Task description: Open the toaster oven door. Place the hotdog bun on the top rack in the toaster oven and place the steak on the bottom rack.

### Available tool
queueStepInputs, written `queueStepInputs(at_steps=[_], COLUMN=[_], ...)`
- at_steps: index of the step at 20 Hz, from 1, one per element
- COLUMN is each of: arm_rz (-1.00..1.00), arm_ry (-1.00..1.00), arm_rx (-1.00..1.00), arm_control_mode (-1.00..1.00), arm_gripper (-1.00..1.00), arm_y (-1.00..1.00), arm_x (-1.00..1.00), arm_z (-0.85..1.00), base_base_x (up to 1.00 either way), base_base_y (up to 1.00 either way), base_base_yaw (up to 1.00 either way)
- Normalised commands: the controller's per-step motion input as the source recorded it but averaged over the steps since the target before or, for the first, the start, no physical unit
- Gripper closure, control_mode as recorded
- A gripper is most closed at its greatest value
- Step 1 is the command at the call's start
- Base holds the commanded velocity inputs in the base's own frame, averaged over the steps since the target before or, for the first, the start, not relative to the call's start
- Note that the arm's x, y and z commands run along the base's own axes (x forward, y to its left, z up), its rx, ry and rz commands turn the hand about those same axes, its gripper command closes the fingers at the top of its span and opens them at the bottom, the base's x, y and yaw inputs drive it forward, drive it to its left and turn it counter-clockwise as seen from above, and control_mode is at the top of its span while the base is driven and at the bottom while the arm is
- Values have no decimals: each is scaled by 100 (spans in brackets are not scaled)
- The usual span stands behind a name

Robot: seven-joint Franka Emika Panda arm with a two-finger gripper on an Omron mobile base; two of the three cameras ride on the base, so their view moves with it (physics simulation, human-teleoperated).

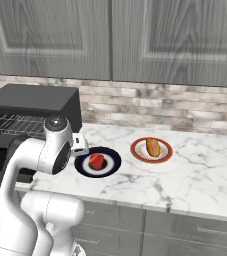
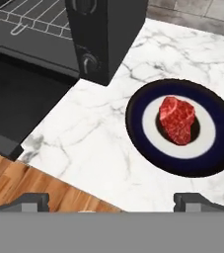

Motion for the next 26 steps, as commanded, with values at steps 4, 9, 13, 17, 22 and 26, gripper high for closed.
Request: queueStepInputs(at_steps=[4,9,13,17,22,26], arm_rz=[-22,-4,0,-5,-7,0], arm_ry=[20,16,0,3,0,-11], arm_rx=[0,0,4,-2,1,1], arm_control_mode=[-100,-100,-100,-100,-100,-100], arm_gripper=[-100,-100,-100,-100,-100,-100], arm_y=[-5,-21,-20,6,38,49], arm_x=[30,33,29,18,15,10], arm_z=[-3,-9,-19,-16,-3,0], base_base_x=[0,0,0,0,0,0], base_base_y=[0,0,0,0,0,0], base_base_yaw=[0,0,0,0,0,0])
